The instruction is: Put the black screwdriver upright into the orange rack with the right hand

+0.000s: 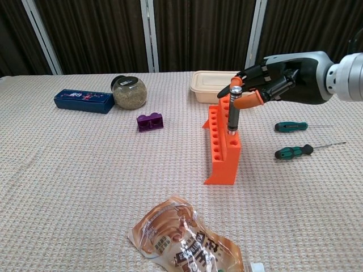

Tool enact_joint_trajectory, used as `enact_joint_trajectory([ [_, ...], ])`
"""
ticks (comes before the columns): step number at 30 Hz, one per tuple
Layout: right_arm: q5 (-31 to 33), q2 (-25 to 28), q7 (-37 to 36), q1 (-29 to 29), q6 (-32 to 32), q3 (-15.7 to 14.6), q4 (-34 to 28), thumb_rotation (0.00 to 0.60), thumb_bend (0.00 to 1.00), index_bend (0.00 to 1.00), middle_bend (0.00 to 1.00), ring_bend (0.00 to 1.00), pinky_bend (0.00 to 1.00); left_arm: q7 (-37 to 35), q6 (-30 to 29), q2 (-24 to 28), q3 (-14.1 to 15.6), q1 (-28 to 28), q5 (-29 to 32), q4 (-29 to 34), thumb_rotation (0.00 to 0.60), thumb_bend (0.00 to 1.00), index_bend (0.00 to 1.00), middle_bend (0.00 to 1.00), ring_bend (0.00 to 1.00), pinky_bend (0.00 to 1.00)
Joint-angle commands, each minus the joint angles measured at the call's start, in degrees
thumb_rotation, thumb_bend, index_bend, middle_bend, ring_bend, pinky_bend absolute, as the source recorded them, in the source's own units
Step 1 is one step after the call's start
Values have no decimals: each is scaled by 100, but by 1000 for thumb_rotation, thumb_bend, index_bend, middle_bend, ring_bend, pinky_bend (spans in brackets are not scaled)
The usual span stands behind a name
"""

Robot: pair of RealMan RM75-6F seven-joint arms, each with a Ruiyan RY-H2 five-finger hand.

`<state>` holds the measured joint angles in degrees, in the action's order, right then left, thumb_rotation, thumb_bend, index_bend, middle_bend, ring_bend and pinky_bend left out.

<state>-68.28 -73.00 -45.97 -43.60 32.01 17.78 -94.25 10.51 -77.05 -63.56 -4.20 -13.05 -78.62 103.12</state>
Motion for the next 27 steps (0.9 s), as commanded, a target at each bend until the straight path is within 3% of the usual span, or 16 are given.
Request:
enact_joint_trajectory([
  [1,20,-2,21,2,15,14,-30,600,292,651,232,0,0,-11,-3,-3,-2,0,-2,-2,600,191,135,0,0,0],
  [27,228,-177,248,-15,19,70,63,600,293,650,232,0,0,-120,2,-20,-3,15,22,-99,600,192,133,0,0,0],
])
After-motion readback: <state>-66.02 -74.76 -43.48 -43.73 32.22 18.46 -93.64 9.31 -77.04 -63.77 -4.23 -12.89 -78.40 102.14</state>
